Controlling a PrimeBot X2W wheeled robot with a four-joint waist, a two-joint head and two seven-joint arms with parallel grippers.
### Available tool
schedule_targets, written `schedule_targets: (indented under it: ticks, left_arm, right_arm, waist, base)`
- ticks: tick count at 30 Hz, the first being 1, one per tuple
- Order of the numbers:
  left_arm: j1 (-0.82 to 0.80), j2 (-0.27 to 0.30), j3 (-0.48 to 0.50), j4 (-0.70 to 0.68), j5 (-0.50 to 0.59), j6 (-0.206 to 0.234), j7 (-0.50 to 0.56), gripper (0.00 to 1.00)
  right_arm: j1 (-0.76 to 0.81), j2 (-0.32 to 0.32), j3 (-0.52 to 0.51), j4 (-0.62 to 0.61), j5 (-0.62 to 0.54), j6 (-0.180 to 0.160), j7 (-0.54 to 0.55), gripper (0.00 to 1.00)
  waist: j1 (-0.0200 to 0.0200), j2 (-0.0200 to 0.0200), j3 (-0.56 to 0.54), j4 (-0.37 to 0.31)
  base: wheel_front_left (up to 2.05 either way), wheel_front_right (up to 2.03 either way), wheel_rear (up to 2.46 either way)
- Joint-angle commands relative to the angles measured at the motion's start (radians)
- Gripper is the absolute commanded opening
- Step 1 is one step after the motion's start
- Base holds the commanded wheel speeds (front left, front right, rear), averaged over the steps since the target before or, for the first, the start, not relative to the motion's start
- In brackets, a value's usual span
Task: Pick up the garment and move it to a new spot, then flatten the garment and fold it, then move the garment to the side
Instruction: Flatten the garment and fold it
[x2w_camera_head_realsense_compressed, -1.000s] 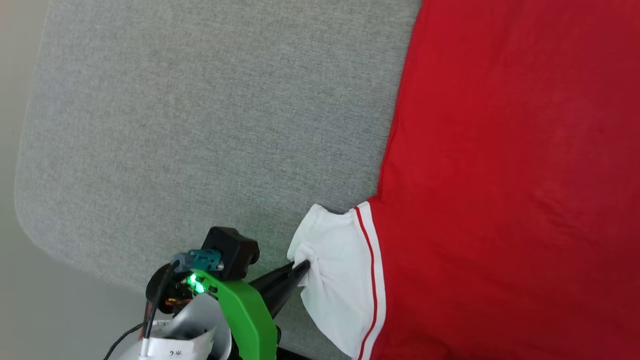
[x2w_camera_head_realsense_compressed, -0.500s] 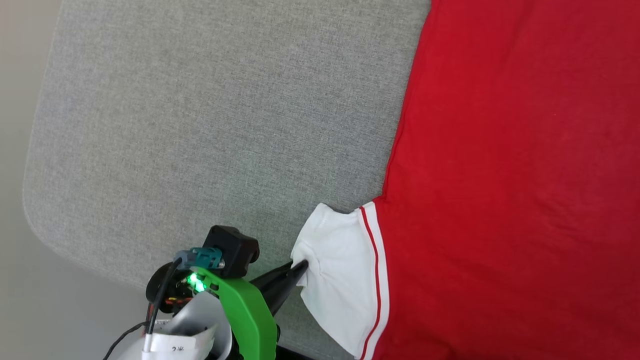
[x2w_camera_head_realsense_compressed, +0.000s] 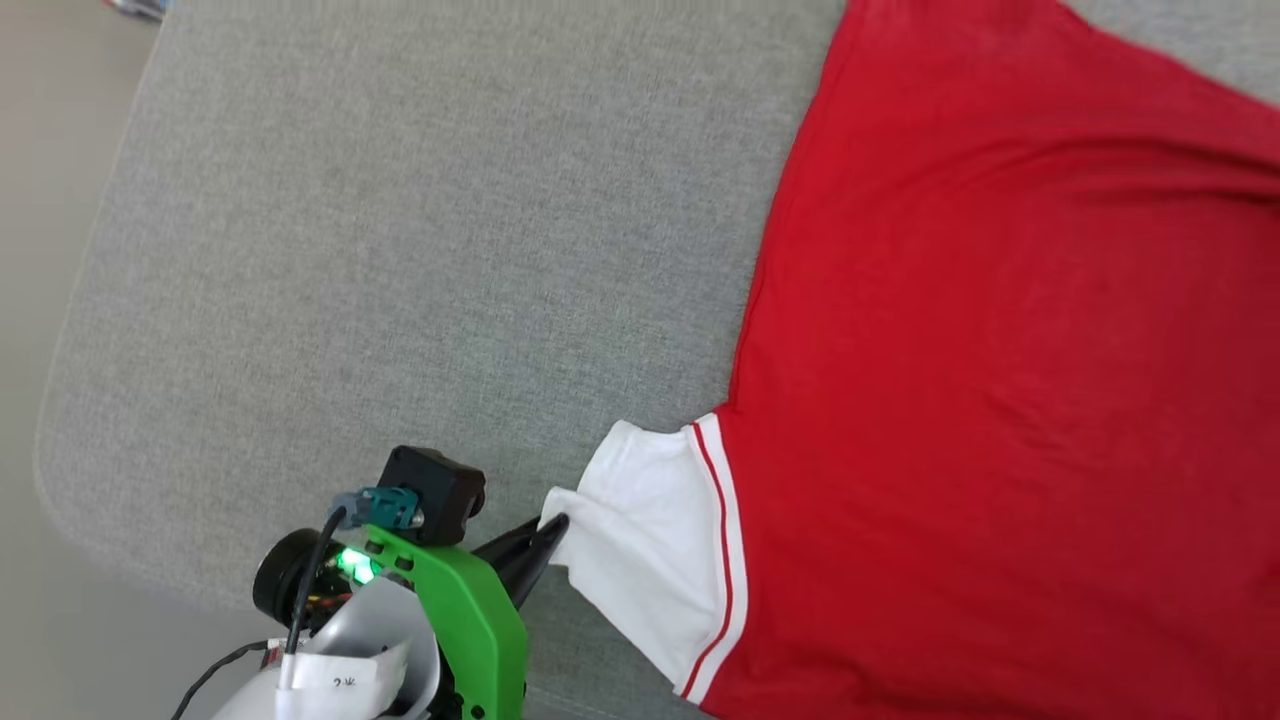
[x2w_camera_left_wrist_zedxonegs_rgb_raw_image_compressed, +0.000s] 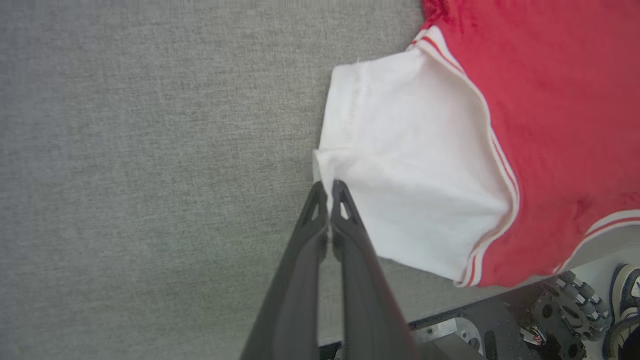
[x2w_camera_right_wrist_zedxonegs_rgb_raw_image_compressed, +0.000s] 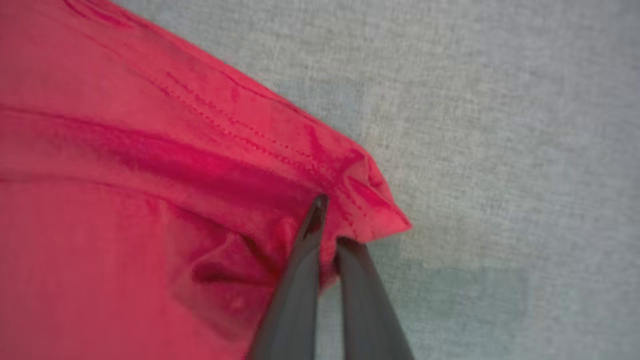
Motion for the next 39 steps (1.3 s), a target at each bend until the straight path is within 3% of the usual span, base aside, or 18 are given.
schedule_targets:
  ticks: [1,9,20,26,33,34,35,39]
  left_arm:
    - [0.001,0.001,-0.001,0.002,0.000,0.008,0.000,0.00]
    - [0.059,0.002,0.012,0.018,-0.029,0.038,-0.010,0.00]
    - [0.097,-0.029,0.025,0.042,-0.054,0.061,-0.053,0.00]
    - [0.091,-0.044,0.026,0.058,-0.053,0.062,-0.076,0.00]
    - [0.074,-0.061,0.015,0.070,-0.054,0.057,-0.082,0.00]
    - [0.072,-0.061,0.015,0.070,-0.054,0.057,-0.082,0.00]
    - [0.071,-0.061,0.014,0.069,-0.053,0.057,-0.082,0.00]
    - [0.069,-0.055,0.011,0.064,-0.049,0.056,-0.079,0.00]
  right_arm:
    - [0.076,0.000,0.007,0.020,0.009,-0.001,0.004,0.00]
    - [0.350,0.025,-0.068,-0.125,0.083,-0.001,0.017,0.00]
    - [0.671,0.147,-0.268,-0.360,0.102,-0.001,0.095,0.00]
    - [0.798,0.227,-0.325,-0.417,0.079,-0.001,0.093,0.00]
    - [0.832,0.284,-0.326,-0.399,0.051,-0.001,0.061,0.00]
    - [0.832,0.283,-0.322,-0.399,0.047,-0.001,0.056,0.77]
    - [0.831,0.281,-0.320,-0.400,0.044,-0.001,0.053,1.00]
    - [0.810,0.248,-0.300,-0.435,0.059,-0.001,0.051,1.00]
  waist:
    - [0.0001,-0.0001,-0.096,-0.064]
    - [0.0001,-0.0001,-0.245,-0.157]
    - [0.0001,-0.0001,-0.315,-0.199]
    - [0.0001,-0.0001,-0.317,-0.201]
    - [0.0001,-0.0001,-0.315,-0.198]
    - [0.0001,-0.0001,-0.315,-0.197]
    - [0.0001,-0.0001,-0.315,-0.196]
    - [0.0001,-0.0001,-0.311,-0.190]
  base:
    - [0.00,0.00,0.00]
    - [0.00,0.00,0.00]
    - [0.00,0.00,0.00]
    - [0.00,0.00,0.00]
    - [0.00,0.00,0.00]
    - [0.00,0.00,0.00]
    - [0.00,0.00,0.00]
    - [0.00,0.00,0.00]
